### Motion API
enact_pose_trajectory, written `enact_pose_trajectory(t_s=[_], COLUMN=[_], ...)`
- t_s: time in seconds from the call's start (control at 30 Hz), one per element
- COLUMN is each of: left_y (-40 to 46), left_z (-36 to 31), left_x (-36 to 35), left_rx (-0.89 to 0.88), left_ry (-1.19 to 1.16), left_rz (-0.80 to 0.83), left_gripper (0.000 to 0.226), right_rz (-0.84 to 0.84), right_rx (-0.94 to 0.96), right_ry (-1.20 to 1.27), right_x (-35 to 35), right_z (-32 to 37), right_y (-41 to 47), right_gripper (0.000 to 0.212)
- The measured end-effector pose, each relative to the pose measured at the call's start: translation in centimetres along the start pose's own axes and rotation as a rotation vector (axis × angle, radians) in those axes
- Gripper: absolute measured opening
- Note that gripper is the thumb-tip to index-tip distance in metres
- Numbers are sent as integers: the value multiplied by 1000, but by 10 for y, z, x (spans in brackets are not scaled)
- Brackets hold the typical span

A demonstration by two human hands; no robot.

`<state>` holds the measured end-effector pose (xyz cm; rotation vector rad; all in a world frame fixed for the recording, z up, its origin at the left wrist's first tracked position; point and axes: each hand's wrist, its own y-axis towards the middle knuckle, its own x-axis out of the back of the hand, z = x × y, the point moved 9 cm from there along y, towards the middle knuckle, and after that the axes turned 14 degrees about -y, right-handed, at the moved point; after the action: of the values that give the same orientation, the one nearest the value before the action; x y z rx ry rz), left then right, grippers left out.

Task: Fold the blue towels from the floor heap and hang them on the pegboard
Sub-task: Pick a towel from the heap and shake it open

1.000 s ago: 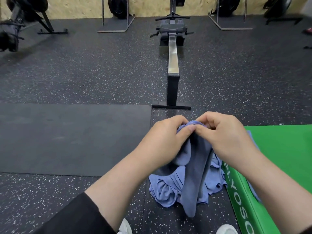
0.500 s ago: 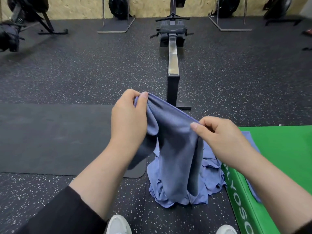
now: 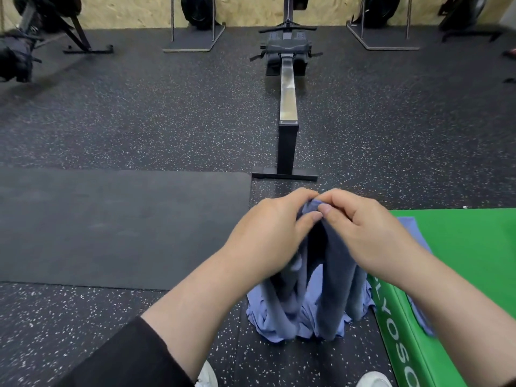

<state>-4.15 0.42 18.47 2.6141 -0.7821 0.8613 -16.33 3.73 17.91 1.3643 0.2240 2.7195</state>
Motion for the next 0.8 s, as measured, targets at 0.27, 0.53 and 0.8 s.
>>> enact_pose_trajectory(t_s=[0.27, 0.53, 0.8], left_y=[3, 2, 5], left_z=[12, 38, 11], left_x=[27, 75, 25], left_rx=[33, 145, 6], left_ry=[-85, -135, -191], left_rz=[-207, -499, -96], left_gripper=[24, 29, 31], right_rz=[0, 24, 10], right_rx=[-79, -130, -97], right_ry=[57, -8, 73], right_x=[2, 2, 8], right_z=[-8, -7, 1], right_y=[2, -2, -2], right_gripper=[19, 40, 36])
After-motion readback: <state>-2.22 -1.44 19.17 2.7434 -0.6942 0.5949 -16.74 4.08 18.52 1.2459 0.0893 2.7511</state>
